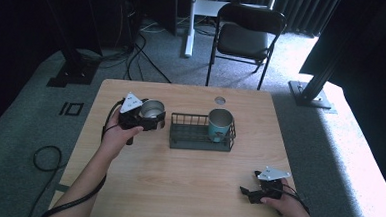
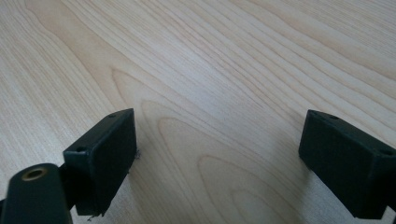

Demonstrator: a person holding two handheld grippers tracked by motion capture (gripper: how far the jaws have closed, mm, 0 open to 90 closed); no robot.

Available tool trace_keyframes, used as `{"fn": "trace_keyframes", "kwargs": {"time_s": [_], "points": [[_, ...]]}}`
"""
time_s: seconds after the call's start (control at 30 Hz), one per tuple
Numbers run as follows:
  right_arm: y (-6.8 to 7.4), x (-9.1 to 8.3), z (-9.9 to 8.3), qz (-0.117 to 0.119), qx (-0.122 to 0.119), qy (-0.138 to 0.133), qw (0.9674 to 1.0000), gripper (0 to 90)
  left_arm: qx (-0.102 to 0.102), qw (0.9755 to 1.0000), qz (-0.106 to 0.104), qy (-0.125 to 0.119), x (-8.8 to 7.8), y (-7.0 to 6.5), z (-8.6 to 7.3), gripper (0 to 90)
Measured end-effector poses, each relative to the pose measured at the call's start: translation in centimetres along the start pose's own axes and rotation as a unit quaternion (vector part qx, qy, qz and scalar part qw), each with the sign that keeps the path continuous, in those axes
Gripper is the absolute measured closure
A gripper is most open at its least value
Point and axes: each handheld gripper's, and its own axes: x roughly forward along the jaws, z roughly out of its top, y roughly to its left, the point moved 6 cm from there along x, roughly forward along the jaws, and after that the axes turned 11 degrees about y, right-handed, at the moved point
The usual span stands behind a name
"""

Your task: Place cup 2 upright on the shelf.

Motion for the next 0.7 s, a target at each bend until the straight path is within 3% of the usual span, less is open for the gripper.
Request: {"fn": "trace_keyframes", "kwargs": {"time_s": [0.53,0.7], "points": [[0.0,0.0,0.0,0.000,0.000,0.000,1.0000,10.9,0.025,0.9993,-0.025,-0.012,1.3,-2.5,2.6,14.0],[0.0,0.0,0.0,0.000,0.000,0.000,1.0000,10.9,0.034,0.9985,-0.042,-0.011,2.4,-3.8,3.1,14.0]]}}
